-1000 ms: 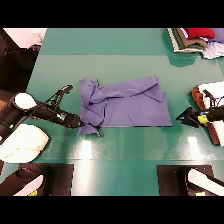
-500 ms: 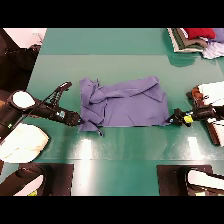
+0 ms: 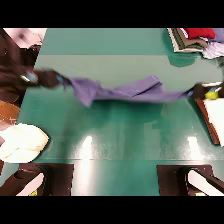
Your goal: Fold the shirts.
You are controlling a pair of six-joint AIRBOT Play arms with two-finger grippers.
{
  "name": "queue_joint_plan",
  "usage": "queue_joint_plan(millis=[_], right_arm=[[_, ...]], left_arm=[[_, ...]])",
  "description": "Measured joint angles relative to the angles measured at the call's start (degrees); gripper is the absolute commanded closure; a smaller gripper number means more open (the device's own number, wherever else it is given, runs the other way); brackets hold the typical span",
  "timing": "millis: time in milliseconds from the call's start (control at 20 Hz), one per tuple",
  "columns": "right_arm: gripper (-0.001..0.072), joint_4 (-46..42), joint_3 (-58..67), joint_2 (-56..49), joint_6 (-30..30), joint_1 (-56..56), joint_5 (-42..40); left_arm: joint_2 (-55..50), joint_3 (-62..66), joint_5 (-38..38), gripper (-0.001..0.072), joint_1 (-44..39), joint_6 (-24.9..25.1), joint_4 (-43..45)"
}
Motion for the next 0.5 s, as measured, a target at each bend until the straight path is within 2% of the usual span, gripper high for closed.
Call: queue_joint_plan(millis=[350, 500], right_arm=[[0.0698, 0.0, 31.6, 9.8, 3.8, -0.9, -2.3], [0.0698, -0.4, 40.9, 12.7, 4.4, -0.9, -3.1]], left_arm=[[1.1, 35.8, 4.8, 0.0685, 4.4, 0.2, 1.0], [1.1, 46.5, 6.1, 0.0686, 4.8, 0.2, 1.5]])
